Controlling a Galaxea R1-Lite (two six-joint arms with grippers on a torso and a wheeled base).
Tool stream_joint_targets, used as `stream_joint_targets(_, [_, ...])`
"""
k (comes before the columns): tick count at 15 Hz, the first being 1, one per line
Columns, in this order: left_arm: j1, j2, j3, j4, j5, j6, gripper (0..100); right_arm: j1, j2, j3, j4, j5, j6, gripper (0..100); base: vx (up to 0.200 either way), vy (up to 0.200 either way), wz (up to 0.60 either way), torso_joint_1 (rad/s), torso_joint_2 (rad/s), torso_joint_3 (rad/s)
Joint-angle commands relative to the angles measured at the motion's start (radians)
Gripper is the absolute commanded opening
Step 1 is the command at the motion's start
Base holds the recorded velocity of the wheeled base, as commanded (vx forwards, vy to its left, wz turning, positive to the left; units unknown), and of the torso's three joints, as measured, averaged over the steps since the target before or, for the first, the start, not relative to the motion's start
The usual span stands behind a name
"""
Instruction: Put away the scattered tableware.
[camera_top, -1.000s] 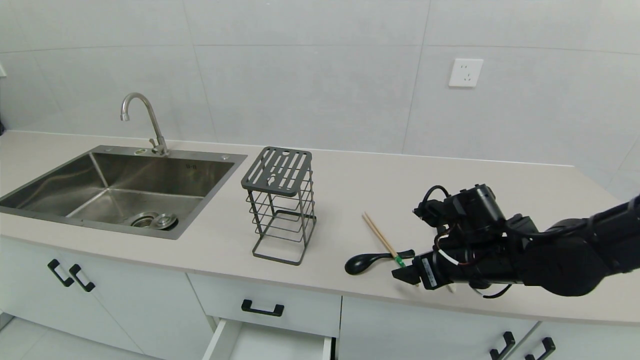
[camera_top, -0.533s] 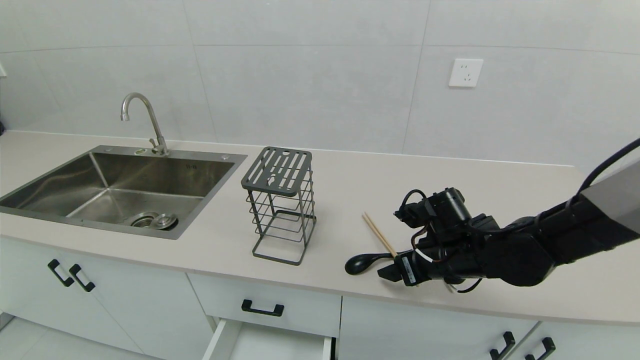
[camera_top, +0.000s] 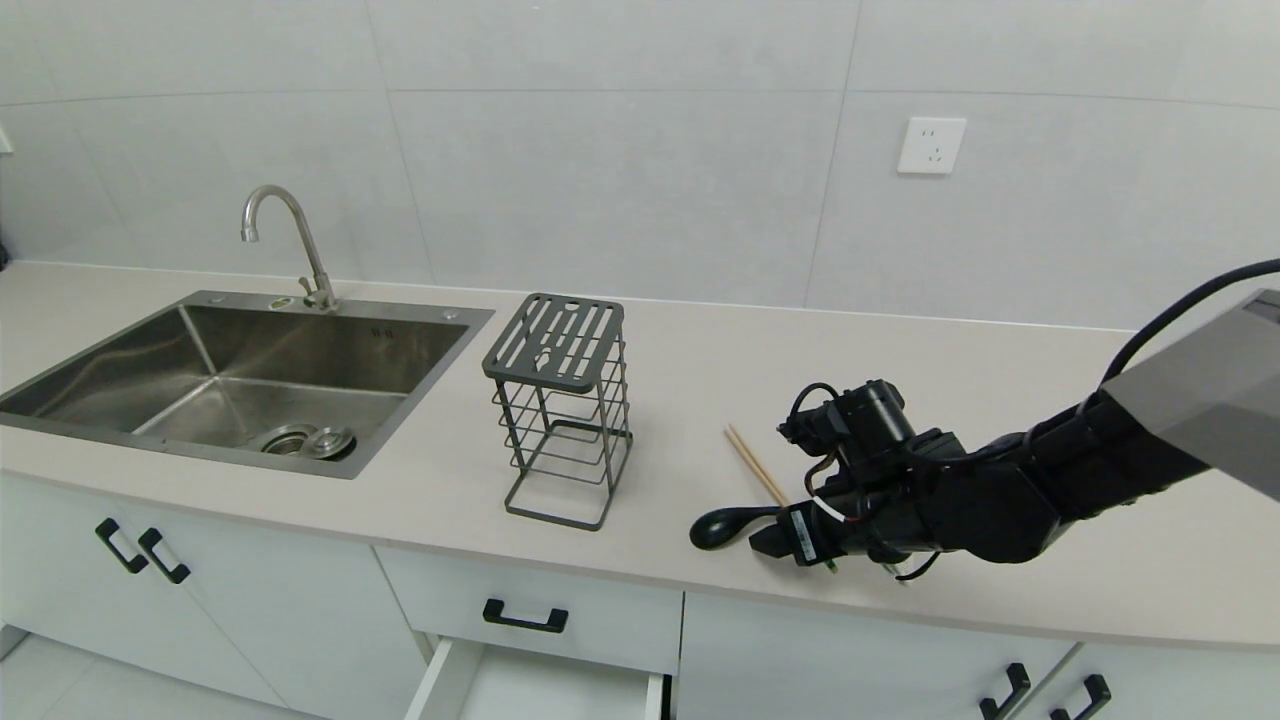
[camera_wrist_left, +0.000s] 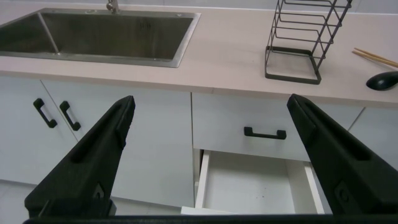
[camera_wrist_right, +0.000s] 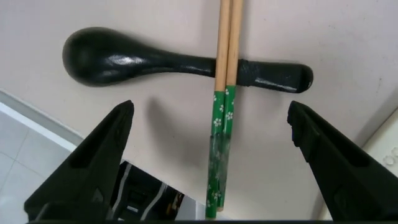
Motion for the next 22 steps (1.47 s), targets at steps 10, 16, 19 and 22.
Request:
stream_joint_targets(10, [0.000, 0.001, 0.000, 0.000, 0.000, 0.000, 100, -0.007, 0.005, -0.003, 0.001, -0.044, 0.035, 0, 0.000, 0.000, 0.00, 0.000, 0.00, 0.000])
stream_joint_targets(16, [0.000, 0.001, 0.000, 0.000, 0.000, 0.000, 100, -0.030, -0.131, -0.002, 0.000, -0.062, 0.029, 0, 0.000, 0.000, 0.00, 0.000, 0.00, 0.000])
stream_joint_targets(19, [0.000, 0.001, 0.000, 0.000, 0.000, 0.000, 100, -0.026, -0.237, 0.010, -0.042, -0.039, -0.019, 0, 0.000, 0.000, 0.00, 0.000, 0.00, 0.000])
stream_joint_targets(22, [0.000, 0.001, 0.000, 0.000, 0.000, 0.000, 100, -0.012, -0.252, 0.098, -0.316, 0.037, -0.100, 0, 0.000, 0.000, 0.00, 0.000, 0.00, 0.000])
